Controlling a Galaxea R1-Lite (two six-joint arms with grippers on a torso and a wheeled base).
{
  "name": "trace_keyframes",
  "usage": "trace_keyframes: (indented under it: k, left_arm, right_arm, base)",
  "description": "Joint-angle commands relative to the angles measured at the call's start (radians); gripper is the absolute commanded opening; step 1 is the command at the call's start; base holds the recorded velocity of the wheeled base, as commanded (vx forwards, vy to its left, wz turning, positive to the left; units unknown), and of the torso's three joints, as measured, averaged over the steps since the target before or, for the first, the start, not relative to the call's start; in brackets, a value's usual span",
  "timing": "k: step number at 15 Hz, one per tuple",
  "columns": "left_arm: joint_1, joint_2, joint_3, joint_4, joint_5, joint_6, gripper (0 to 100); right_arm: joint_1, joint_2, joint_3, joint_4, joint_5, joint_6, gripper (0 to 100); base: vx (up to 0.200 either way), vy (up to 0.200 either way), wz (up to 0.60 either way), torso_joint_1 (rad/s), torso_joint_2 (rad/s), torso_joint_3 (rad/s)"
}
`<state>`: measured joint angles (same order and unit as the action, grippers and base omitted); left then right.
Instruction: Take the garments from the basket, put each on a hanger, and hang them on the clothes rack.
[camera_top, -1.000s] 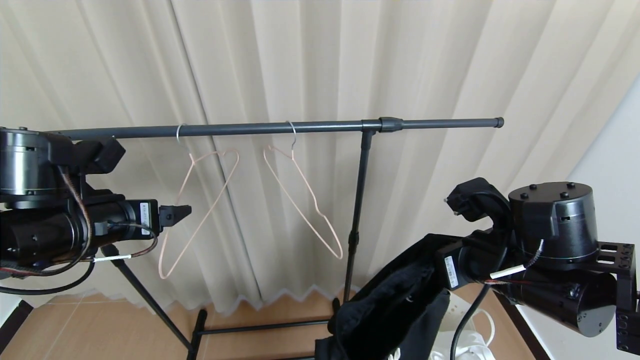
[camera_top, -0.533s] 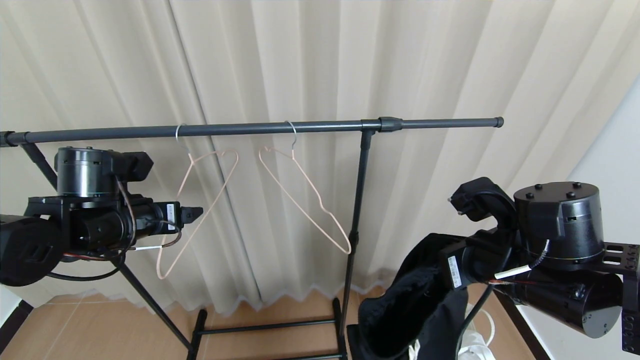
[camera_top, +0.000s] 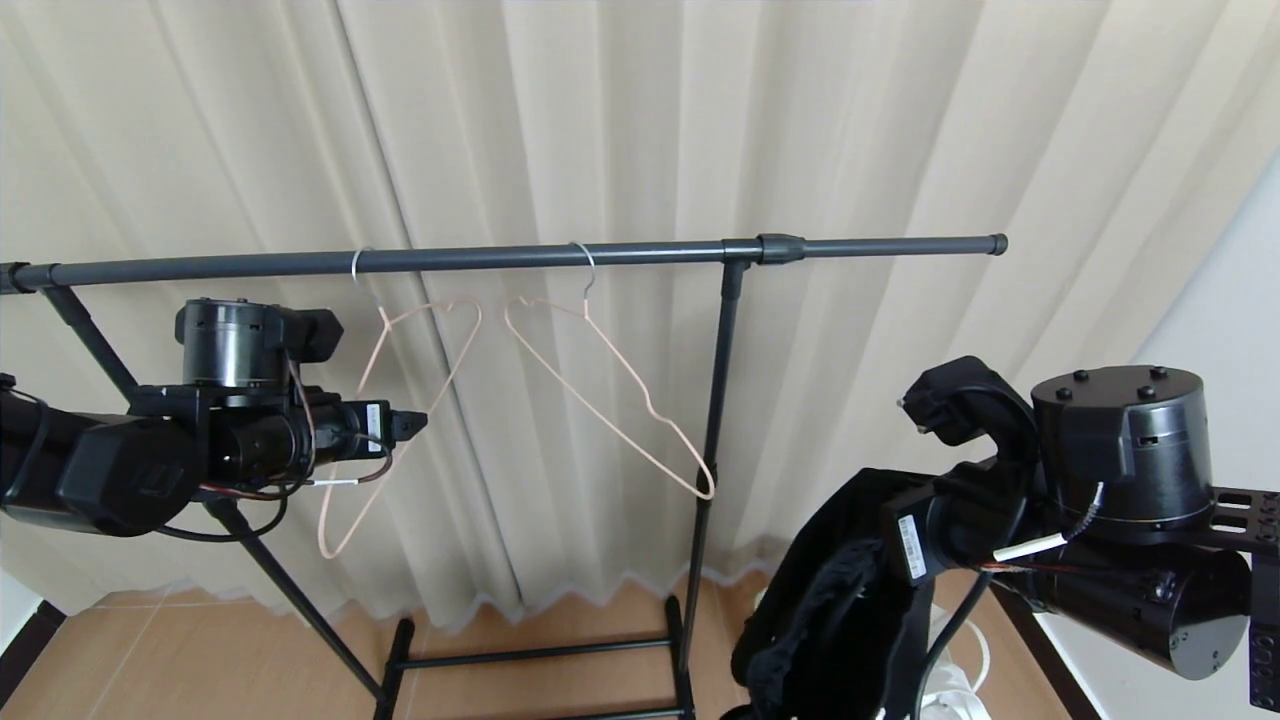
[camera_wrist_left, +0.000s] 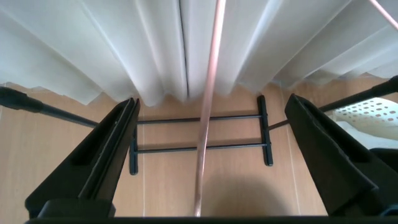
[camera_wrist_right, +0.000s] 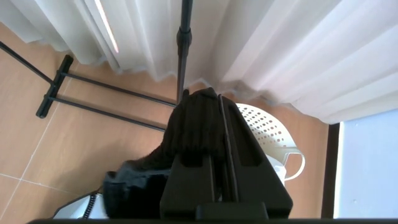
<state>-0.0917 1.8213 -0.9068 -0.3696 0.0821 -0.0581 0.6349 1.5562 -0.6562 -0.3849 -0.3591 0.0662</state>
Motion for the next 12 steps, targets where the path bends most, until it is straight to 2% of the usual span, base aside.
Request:
trace_keyframes:
  k: [1,4,8,9,12]
  left_arm:
    - [0.000,0.016,-0.006,-0.003,0.001,0.000,100]
    - [-0.002,0.038,-0.006,-0.045,0.001,-0.003,100]
    - [-0.002,0.049,-0.011,-0.048,0.001,-0.003,100]
    - [-0.002,0.047,-0.012,-0.048,0.001,-0.003,0]
    - [-0.005,0.043,-0.011,-0.048,0.002,-0.003,0]
  right_arm:
    - [0.000,-0.005,0.004,0.000,0.000,0.000,0]
    - [0.000,-0.013,0.007,0.000,0.000,-0.006,0]
    - [0.000,-0.016,0.007,0.000,0.000,-0.006,0]
    - [0.000,-0.019,0.007,0.000,0.000,-0.006,0]
    - [0.000,-0.019,0.004,0.000,0.000,-0.006,0]
  base:
    - [0.000,0.000,0.00,0.000,0.00,0.000]
    - [0.000,0.000,0.00,0.000,0.00,0.000]
    - [0.000,0.000,0.00,0.000,0.00,0.000]
    - [0.000,0.000,0.00,0.000,0.00,0.000]
    - [0.000,0.000,0.00,0.000,0.00,0.000]
